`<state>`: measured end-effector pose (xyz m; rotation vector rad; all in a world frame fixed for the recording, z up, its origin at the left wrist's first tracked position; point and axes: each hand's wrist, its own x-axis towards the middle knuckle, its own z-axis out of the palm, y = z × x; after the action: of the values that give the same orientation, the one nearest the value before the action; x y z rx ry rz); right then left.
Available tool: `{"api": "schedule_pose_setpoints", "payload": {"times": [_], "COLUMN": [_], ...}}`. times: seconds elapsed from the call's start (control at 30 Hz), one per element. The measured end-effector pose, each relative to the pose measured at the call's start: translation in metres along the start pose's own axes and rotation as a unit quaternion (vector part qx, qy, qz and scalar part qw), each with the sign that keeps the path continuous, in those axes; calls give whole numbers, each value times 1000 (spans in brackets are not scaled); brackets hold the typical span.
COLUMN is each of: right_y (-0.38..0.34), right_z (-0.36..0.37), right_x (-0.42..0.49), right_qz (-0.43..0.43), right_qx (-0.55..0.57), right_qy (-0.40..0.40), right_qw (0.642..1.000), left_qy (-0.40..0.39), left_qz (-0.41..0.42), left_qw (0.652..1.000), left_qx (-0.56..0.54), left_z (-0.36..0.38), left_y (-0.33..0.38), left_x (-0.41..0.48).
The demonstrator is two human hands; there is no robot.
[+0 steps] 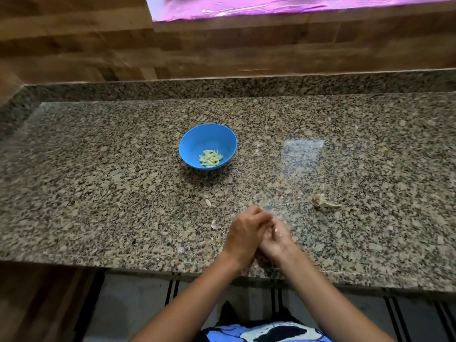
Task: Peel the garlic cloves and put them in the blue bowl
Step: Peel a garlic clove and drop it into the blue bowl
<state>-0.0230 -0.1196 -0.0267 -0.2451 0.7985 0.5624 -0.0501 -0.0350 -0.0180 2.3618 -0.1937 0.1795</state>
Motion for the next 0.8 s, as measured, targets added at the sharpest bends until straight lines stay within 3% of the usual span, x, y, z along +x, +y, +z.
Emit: {"api": "schedule_pose_setpoints", "payload": {"times": [0.2,0.3,0.4,0.5,0.57,0.8], "right_y": [7,5,-2,-15,-26,-56], "right_z": [0,1,3,2,-4,-31], "right_x": [6,6,4,2,0,-27], "right_qz": [2,-10,-43,-70,-88,-165], "right_qx": [-2,-19,-57,-51,-46,23], "right_qy": [8,-10,-7,5,11,49], "right_qw": [1000,1000,997,996,995,985], "left_qy": [-25,21,67,-72,-132,-188], "left_qz": [-75,-79,-115,-171,-153,-47], "left_qw": [993,986,990,972,956,961], "left_qx": [-83,-143,-40,143,212,198], "left_z": [-12,-23,-28,-23,-12,46], "left_y": [8,-5,-50,-88,-91,-64], "left_x": [0,-8,-26,-49,-49,44]}}
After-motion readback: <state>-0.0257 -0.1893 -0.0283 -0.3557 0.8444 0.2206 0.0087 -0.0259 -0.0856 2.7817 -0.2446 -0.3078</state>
